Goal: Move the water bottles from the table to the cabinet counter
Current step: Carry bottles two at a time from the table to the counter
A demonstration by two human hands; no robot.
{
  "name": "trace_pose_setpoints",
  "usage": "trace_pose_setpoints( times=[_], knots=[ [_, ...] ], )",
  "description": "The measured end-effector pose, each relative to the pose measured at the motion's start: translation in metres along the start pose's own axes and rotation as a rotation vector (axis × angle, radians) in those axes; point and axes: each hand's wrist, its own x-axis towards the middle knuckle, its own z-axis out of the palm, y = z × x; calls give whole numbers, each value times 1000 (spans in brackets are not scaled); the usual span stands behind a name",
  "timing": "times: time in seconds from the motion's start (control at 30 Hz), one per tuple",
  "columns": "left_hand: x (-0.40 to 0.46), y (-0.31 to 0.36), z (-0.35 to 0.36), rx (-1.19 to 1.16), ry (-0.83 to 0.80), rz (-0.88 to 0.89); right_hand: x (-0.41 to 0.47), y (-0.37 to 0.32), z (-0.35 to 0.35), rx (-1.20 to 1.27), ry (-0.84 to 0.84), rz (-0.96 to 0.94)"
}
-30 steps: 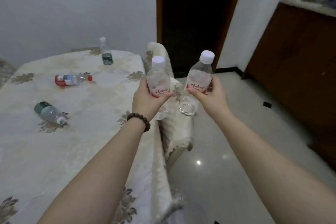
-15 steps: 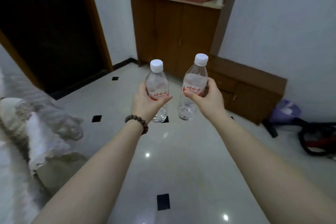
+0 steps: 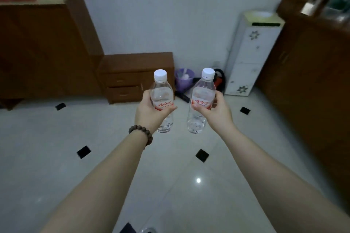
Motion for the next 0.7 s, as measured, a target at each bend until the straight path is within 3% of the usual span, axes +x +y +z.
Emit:
trace_pose_setpoints(
  times=[0.33,0.7],
  knots=[
    [49,42,160,-31,-313,113,30,50,-135,-49,362,129],
    [163,71,308,-82,-550,188,142,83,-204,-105,607,212]
  ],
)
